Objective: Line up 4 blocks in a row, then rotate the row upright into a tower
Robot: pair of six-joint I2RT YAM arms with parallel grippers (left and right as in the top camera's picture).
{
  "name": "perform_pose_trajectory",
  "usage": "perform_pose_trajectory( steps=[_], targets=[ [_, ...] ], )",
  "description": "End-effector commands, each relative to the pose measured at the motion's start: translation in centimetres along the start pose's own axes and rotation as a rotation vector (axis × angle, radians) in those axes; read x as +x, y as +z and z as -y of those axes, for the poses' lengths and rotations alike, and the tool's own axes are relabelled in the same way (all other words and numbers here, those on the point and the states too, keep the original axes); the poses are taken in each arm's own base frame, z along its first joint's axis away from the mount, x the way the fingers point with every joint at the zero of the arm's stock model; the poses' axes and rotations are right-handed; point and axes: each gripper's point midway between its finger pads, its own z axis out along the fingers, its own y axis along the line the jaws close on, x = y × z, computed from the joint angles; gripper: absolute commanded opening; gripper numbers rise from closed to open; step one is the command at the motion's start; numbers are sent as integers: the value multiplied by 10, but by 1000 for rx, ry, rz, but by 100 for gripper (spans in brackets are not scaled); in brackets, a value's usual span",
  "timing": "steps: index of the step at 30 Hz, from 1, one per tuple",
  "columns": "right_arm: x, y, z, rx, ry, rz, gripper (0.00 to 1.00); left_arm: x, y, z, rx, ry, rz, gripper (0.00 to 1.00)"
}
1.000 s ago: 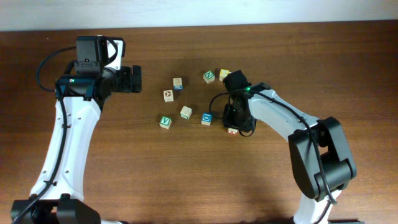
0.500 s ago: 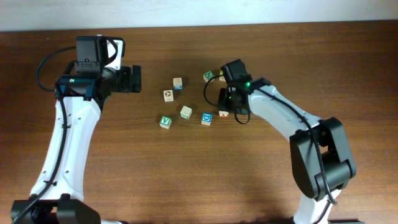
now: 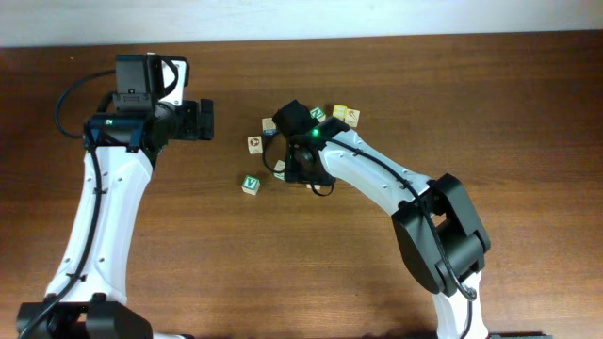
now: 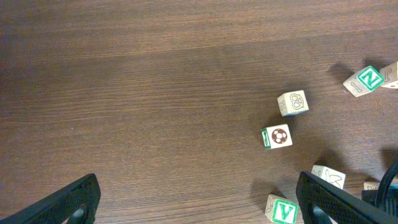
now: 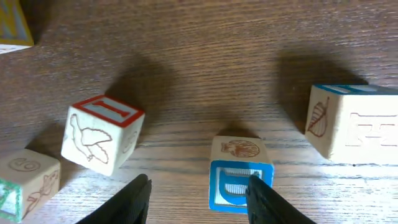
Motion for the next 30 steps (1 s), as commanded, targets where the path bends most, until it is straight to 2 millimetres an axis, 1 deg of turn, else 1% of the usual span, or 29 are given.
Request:
perform_pose_trajectory(
  steps=[1,3,4,5,6,7,9,10,11,12,17,18,21,23,25,27,30],
  targets=[
    [-3,11,14,60,17,6,53,-9,-4,-2,-6,12,23,99],
    [-15,3,10,40,-5,25,55,-9,-4,-2,-6,12,23,99],
    [-23,-12,4,31,-56,35,59,-9,-4,-2,-6,12,23,99],
    [-27,-21,1,31,-89,40,59,-9,-4,-2,-6,12,23,99],
    [-28,-25,0,30,-108,40,59,-9,-4,-2,-6,12,23,99],
    [-28,-25,1,33,-125,37,59,-9,-4,-2,-6,12,23,99],
    [-20,-17,7,54,-133,9,59,-9,-4,-2,-6,12,23,99],
    [-15,-11,11,67,-134,-9,59,-9,-4,-2,-6,12,23,99],
    [-7,0,18,90,-134,-39,58,-9,-4,-2,-6,12,23,99],
    [-4,3,20,98,-131,-48,58,-9,-4,-2,-6,12,23,99],
    [-4,5,28,134,-130,-42,58,-9,-4,-2,-6,12,23,99],
    [-1,6,30,141,-105,-48,56,-9,-4,-2,-6,12,23,99],
    [3,10,31,141,-79,-65,41,-9,-4,-2,-6,12,23,99],
    [9,20,32,146,-73,-94,37,-9,-4,-2,-6,12,23,99],
    [8,20,31,140,-71,-92,32,-9,-4,-2,-6,12,23,99],
    [0,21,29,131,-69,-58,27,-9,-4,-2,-6,12,23,99],
    [-20,18,38,144,-52,-9,26,-9,-4,-2,-6,12,23,99]
  ],
)
